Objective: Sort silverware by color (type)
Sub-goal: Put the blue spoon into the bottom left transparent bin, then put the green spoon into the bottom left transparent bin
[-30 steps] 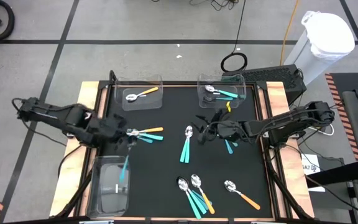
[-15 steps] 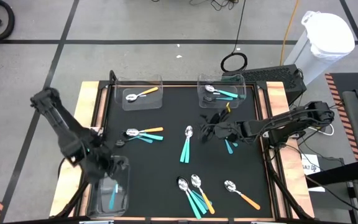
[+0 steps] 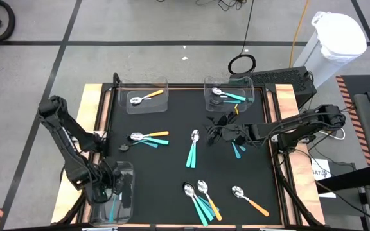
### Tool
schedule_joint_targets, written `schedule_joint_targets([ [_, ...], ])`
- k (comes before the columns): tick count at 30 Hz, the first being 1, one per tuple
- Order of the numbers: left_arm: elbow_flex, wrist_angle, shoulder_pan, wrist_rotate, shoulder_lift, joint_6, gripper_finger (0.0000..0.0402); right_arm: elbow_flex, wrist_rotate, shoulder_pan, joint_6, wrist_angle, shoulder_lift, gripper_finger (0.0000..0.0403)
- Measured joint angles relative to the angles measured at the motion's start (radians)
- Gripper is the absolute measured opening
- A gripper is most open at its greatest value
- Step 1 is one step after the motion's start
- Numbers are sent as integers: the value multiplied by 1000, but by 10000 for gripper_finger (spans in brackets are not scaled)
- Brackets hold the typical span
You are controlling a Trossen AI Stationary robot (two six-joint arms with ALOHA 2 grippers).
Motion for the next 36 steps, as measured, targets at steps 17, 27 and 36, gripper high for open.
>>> schedule_joint_targets([
  [17,26,-84,2,-90,-156,74,145,0,-123,0,42,-110,0,169],
  [27,69,-227,129,-598,-252,478,144,0,-339,3,183,-223,-11,169],
  [36,13,55,475,-566,-254,1050,98,0,-362,-1,429,-628,-117,169],
])
